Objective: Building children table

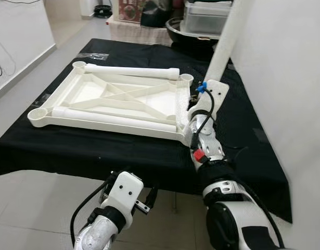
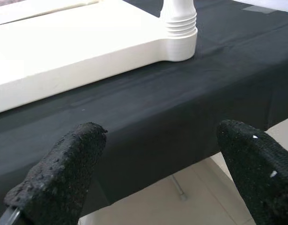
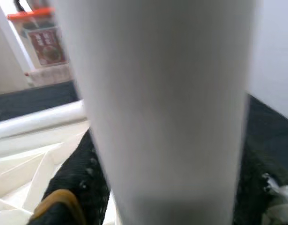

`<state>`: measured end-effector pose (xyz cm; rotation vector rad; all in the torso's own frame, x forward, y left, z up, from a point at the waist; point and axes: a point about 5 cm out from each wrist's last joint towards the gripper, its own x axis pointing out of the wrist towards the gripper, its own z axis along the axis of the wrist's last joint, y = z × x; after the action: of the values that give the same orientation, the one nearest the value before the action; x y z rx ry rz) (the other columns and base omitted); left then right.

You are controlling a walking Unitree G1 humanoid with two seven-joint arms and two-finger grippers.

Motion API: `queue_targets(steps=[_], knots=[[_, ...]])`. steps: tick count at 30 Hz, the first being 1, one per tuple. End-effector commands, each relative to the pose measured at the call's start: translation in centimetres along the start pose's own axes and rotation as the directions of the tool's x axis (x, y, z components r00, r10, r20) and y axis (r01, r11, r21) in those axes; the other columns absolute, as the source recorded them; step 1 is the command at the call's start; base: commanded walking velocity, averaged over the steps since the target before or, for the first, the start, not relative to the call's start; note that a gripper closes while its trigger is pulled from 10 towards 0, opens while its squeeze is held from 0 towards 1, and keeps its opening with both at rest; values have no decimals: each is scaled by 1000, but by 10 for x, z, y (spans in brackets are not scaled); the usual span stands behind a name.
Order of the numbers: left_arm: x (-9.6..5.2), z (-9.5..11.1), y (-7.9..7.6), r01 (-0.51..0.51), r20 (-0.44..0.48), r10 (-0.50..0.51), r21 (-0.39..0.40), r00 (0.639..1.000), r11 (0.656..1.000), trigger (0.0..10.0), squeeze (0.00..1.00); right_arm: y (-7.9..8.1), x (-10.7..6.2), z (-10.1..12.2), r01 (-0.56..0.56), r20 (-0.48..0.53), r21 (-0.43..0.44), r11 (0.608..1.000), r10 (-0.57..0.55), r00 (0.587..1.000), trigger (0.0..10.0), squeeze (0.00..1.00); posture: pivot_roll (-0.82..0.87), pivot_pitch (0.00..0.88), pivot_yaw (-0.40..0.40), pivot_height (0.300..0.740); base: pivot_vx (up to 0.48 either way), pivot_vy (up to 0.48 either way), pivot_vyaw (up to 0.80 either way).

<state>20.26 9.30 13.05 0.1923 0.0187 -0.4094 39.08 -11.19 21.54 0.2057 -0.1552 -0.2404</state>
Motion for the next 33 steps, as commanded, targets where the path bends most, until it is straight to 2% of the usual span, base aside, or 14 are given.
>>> queue_targets(steps=[1,5,10,11,12,14,16,17,19,20,24,29,30,33], knots=[[0,-3,-2,13,-9,-13,3,1000,1000,10000,0,-6,3,15,-31,64,14,999,30,998,10000,0,143,40,-107,740,0,0,0],[2,-3,-2,13,-6,-13,1,1000,1000,10000,0,-10,10,22,-262,77,54,964,257,963,10000,0,139,43,-106,740,0,0,0],[4,-2,-2,13,-2,-13,0,1000,1000,10000,0,-24,12,18,-675,8,122,727,680,734,10000,0,138,43,-110,740,0,0,0],[4,-2,-2,13,-2,-13,0,1000,1000,10000,0,-24,12,18,-675,8,122,727,680,734,10000,0,138,43,-110,740,0,0,0],[4,-2,-2,12,-1,-12,0,1000,1000,10000,0,-25,8,17,-791,-21,154,593,802,597,10000,0,140,44,-112,740,0,0,0],[4,-2,-2,12,-1,-12,0,1000,1000,10000,0,-25,8,17,-791,-21,154,593,802,597,10000,0,140,44,-112,740,0,0,0],[5,-2,-2,12,1,-12,1,1000,1000,10000,0,-22,2,15,-868,-60,152,473,881,470,10000,0,145,46,-117,740,0,0,0],[5,-2,-2,12,1,-12,1,1000,1000,10000,0,-22,2,15,-868,-60,152,473,881,470,10000,0,145,46,-117,740,0,0,0],[5,-2,-3,9,2,-9,1,1000,1000,10000,0,-11,-15,12,-967,-111,154,204,976,188,10000,0,152,50,-122,740,0,0,0],[4,-1,-3,7,2,-7,0,1000,1000,10000,0,-6,-21,10,-980,-133,154,124,986,104,10000,0,153,51,-123,740,0,0,0],[4,-1,-2,4,3,-4,0,1000,1000,10000,0,8,-25,7,-990,-178,139,15,984,-10,10000,0,158,55,-126,740,0,0,0],[4,-1,-2,2,1,-2,-1,1000,1000,10000,0,16,-25,7,-990,-182,138,-27,982,-52,10000,0,158,55,-126,740,0,0,0],[4,-1,-2,2,2,-2,-1,1000,1000,10000,0,19,-24,8,-989,-177,144,-16,983,-42,0,0,160,60,-133,740,0,0,0],[3,0,-3,3,2,-3,-1,1000,1000,10000,0,22,-19,9,-992,-174,108,58,984,39,0,0,161,59,-134,740,0,0,0]])
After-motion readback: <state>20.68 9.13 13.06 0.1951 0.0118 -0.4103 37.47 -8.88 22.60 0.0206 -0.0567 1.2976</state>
